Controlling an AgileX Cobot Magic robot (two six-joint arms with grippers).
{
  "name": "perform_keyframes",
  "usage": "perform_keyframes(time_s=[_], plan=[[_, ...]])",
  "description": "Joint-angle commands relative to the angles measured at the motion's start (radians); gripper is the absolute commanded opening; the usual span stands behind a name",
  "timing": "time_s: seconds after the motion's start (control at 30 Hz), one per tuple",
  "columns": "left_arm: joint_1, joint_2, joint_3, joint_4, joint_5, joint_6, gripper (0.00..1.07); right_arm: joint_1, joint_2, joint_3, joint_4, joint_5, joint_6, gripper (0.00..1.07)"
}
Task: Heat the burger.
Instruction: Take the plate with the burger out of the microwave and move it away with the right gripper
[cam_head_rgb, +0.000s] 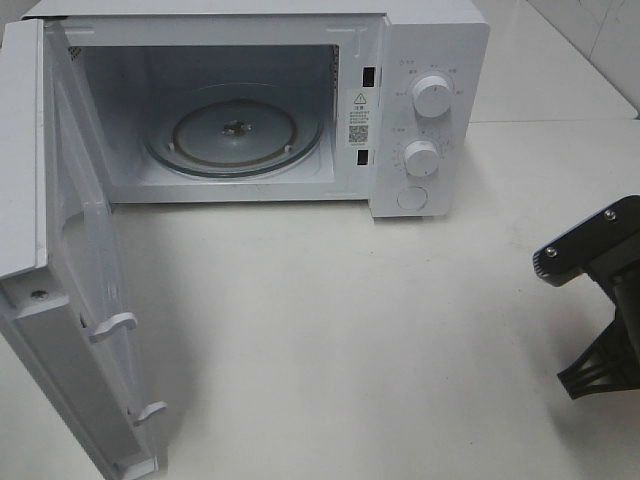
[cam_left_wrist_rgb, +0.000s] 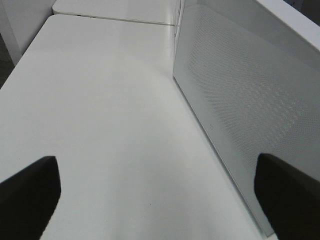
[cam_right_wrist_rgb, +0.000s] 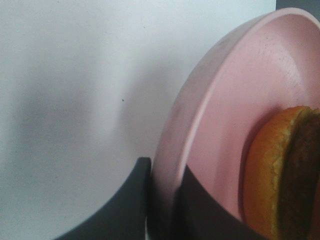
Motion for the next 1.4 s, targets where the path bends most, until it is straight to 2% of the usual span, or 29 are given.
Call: perform_keyframes(time_s=[0.03, 0.27, 0.6, 0.67, 0.73, 0.77, 0.8, 0.83, 0.87, 0.9, 0.93, 0.97, 1.0, 1.07, 1.1, 1.17, 1.3, 1.4], plan=[[0.003, -0.006, 0.003, -0.008, -0.009, 0.002, 0.98, 0.000, 0.041, -0.007, -0.060, 0.032, 0.043, 0.00], [0.003, -0.006, 0.003, -0.008, -0.009, 0.002, 0.98, -0.001, 0.179, -0.007, -0.093, -0.022, 0.113, 0.00], [0.003, -0.006, 0.003, -0.008, -0.009, 0.002, 0.98, -0.001, 0.256, -0.007, -0.137, -0.048, 0.191, 0.05], [0.003, -0.006, 0.003, -0.008, -0.009, 0.002, 0.98, -0.001, 0.258, -0.007, -0.133, -0.052, 0.191, 0.09], [0.003, -0.006, 0.003, -0.008, -0.009, 0.002, 0.98, -0.001, 0.258, -0.007, -0.127, -0.054, 0.191, 0.18], [0.003, -0.006, 0.003, -0.008, -0.009, 0.002, 0.98, -0.001, 0.258, -0.007, -0.127, -0.054, 0.191, 0.18], [0.003, -0.006, 0.003, -0.008, -0.009, 0.002, 0.98, -0.001, 0.257, -0.007, -0.116, -0.062, 0.190, 0.25], [0.003, -0.006, 0.003, -0.008, -0.009, 0.002, 0.98, -0.001, 0.257, -0.007, -0.116, -0.062, 0.190, 0.25], [0.003, -0.006, 0.003, -0.008, -0.009, 0.002, 0.98, -0.001, 0.256, -0.007, -0.100, -0.078, 0.188, 0.35], [0.003, -0.006, 0.003, -0.008, -0.009, 0.002, 0.98, -0.001, 0.256, -0.007, -0.093, -0.080, 0.188, 0.40], [0.003, -0.006, 0.003, -0.008, -0.009, 0.002, 0.98, -0.001, 0.256, -0.007, -0.093, -0.080, 0.188, 0.40], [0.003, -0.006, 0.003, -0.008, -0.009, 0.002, 0.98, -0.001, 0.254, -0.007, -0.084, -0.079, 0.188, 0.48], [0.003, -0.006, 0.003, -0.008, -0.009, 0.002, 0.98, -0.001, 0.254, -0.007, -0.084, -0.079, 0.188, 0.48], [0.003, -0.006, 0.003, -0.008, -0.009, 0.002, 0.98, -0.001, 0.239, -0.007, -0.068, -0.068, 0.179, 0.58], [0.003, -0.006, 0.003, -0.008, -0.009, 0.002, 0.98, -0.001, 0.239, -0.007, -0.068, -0.068, 0.179, 0.58], [0.003, -0.006, 0.003, -0.008, -0.009, 0.002, 0.98, 0.002, 0.205, -0.007, -0.047, -0.069, 0.168, 0.66], [0.003, -0.006, 0.003, -0.008, -0.009, 0.002, 0.98, 0.002, 0.150, -0.007, -0.023, -0.069, 0.146, 0.67], [0.003, -0.006, 0.003, -0.008, -0.009, 0.002, 0.98, 0.002, 0.046, -0.007, 0.024, -0.073, 0.092, 0.67]])
